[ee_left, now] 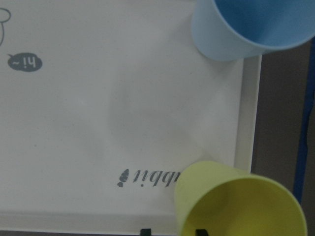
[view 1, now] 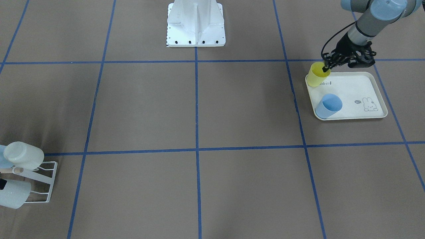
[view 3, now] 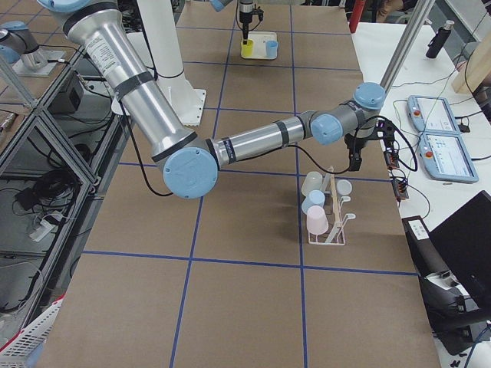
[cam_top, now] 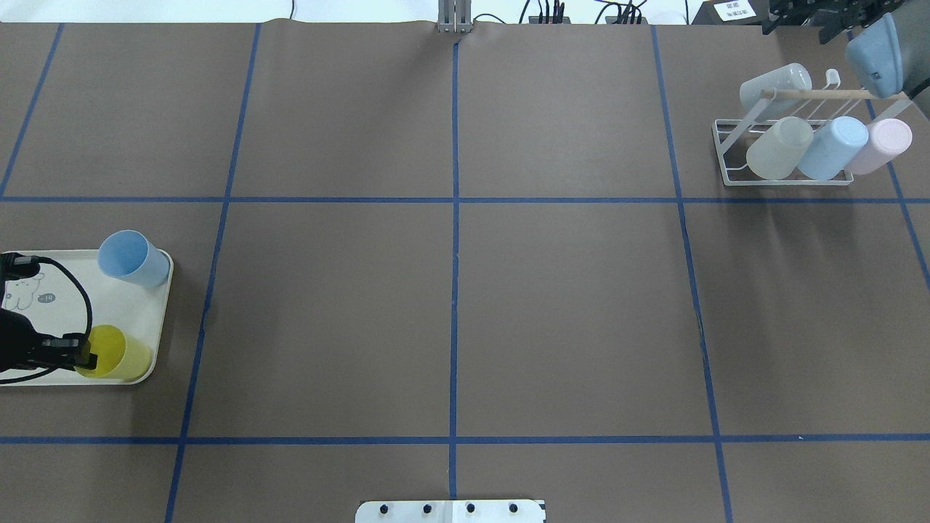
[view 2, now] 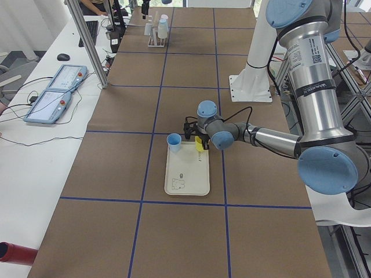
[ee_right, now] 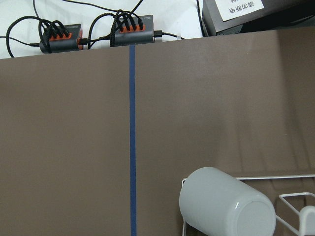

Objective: Transfer IKEA cup to right arm and place on rack

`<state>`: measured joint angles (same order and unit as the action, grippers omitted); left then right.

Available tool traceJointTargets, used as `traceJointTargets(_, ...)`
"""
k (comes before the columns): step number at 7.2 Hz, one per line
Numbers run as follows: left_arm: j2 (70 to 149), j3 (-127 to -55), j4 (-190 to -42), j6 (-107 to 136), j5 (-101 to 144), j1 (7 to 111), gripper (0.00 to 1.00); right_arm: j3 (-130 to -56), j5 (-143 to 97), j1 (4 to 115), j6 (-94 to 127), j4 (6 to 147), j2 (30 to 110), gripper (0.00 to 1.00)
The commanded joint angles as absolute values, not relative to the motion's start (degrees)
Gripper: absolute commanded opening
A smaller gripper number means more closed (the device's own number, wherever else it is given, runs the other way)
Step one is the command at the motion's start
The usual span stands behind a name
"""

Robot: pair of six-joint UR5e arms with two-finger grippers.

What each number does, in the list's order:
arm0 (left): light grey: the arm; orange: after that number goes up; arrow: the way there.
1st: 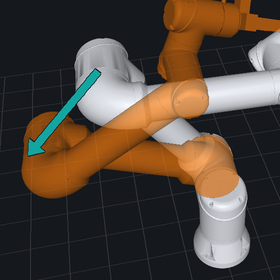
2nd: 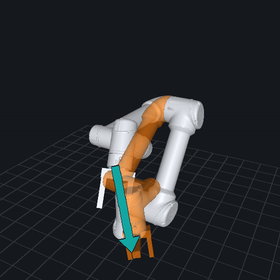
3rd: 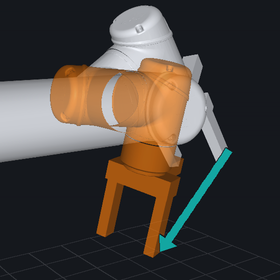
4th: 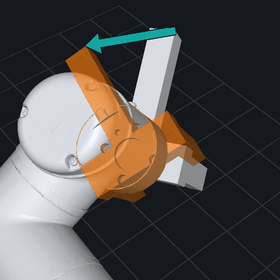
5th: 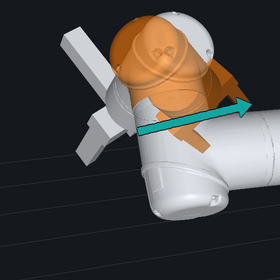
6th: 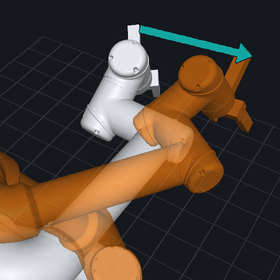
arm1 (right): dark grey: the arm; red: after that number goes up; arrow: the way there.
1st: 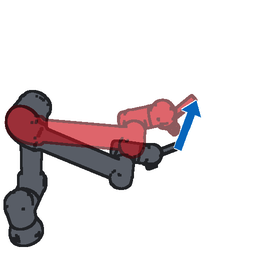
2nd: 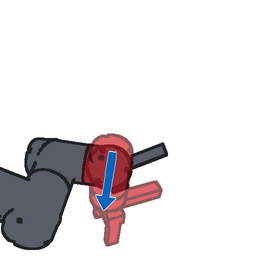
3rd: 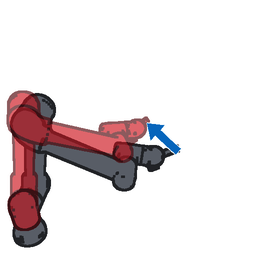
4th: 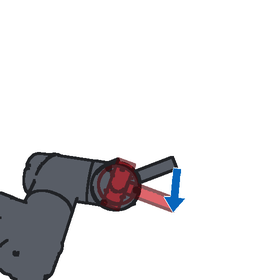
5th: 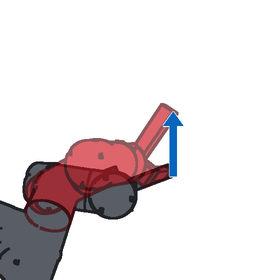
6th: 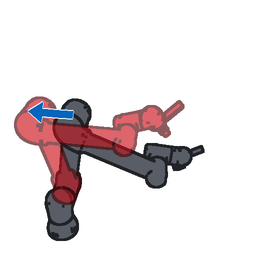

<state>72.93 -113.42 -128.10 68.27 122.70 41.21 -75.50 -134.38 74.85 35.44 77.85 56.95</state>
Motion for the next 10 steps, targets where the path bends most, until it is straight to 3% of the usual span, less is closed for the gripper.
traceJointTargets(1, 71.38, -116.53, -128.06, 68.47, 132.40, 49.15, 0.00, -77.07, -134.38, 74.79, 36.55, 77.87, 56.78, 0.98)
traceJointTargets(2, 72.32, -117.33, -128.06, 68.47, 138.89, 55.05, 0.00, -80.47, -134.47, 73.23, 43.44, 77.78, 56.95, 0.98)
traceJointTargets(4, 80.11, -117.07, -128.32, 77.78, 141.15, 56.43, 0.00, -91.00, -131.07, 65.08, 63.01, 77.70, 57.04, 0.98)
traceJointTargets(6, 95.82, -116.72, -128.32, 98.27, 141.15, 56.16, 0.00, -103.82, -127.71, 57.43, 80.25, 77.70, 58.00, 0.98)
traceJointTargets(8, 106.56, -115.76, -128.32, 111.31, 140.80, 54.16, 0.00, -115.35, -127.62, 50.05, 92.93, 73.95, 57.84, 0.98)
traceJointTargets(10, 108.63, -114.88, -133.20, 116.00, 138.71, 52.38, 0.00, -113.83, -126.40, 46.69, 111.62, 40.88, 61.32, 0.98)
